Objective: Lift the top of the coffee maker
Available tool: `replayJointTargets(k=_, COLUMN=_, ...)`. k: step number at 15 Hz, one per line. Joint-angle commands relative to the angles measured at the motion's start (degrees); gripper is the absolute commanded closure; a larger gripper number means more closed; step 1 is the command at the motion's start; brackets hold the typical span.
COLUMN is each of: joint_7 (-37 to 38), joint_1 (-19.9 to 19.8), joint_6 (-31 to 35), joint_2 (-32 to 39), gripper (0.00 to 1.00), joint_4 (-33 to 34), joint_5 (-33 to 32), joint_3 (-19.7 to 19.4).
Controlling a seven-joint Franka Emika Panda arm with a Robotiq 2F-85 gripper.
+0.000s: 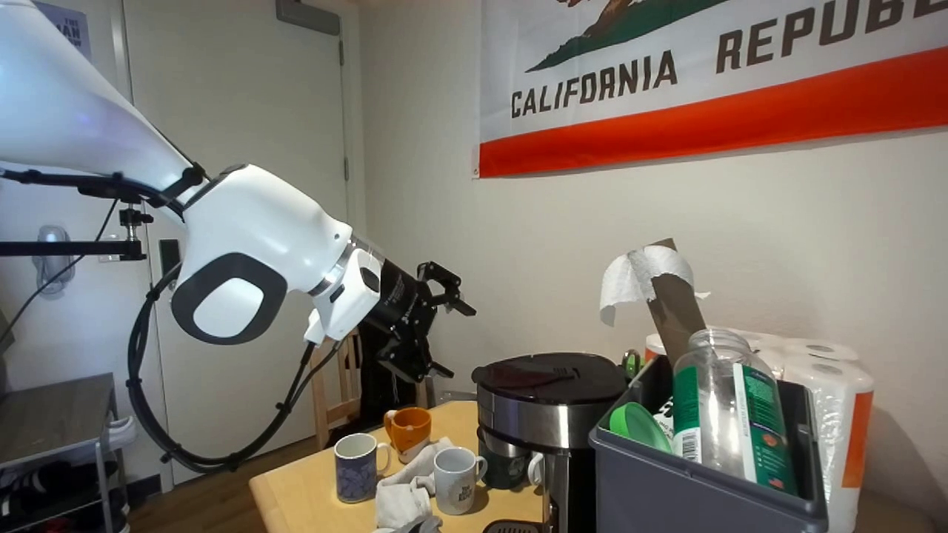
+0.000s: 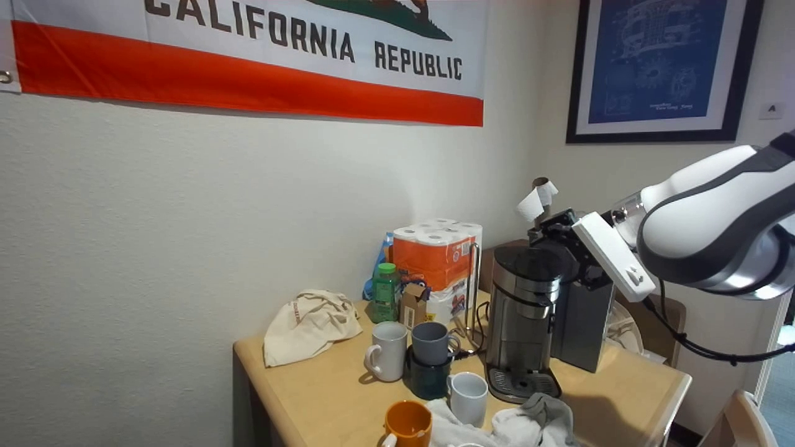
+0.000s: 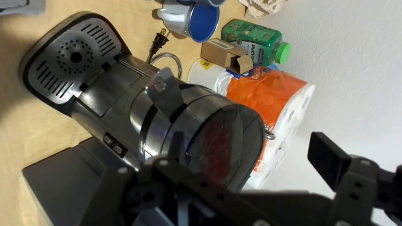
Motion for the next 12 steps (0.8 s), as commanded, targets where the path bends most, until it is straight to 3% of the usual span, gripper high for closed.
replayJointTargets(k=1, joint_7=2.34, joint_1=-2.64, joint_6=0.1, joint_2=2.06, gripper=0.0, joint_4=2.53, joint_5=1.83, joint_3=1.22)
replayJointTargets(k=6, joint_7=3.86, joint_1=-5.57, joint_6=0.04, joint_2=4.32, gripper=0.0, joint_4=4.97, joint_5=3.01, joint_3=1.56)
replayJointTargets(k=12, joint_7=4.84, joint_1=-5.35, joint_6=-0.02, joint_2=7.26, gripper=0.0, joint_4=5.38, joint_5=7.92, joint_3=2.23)
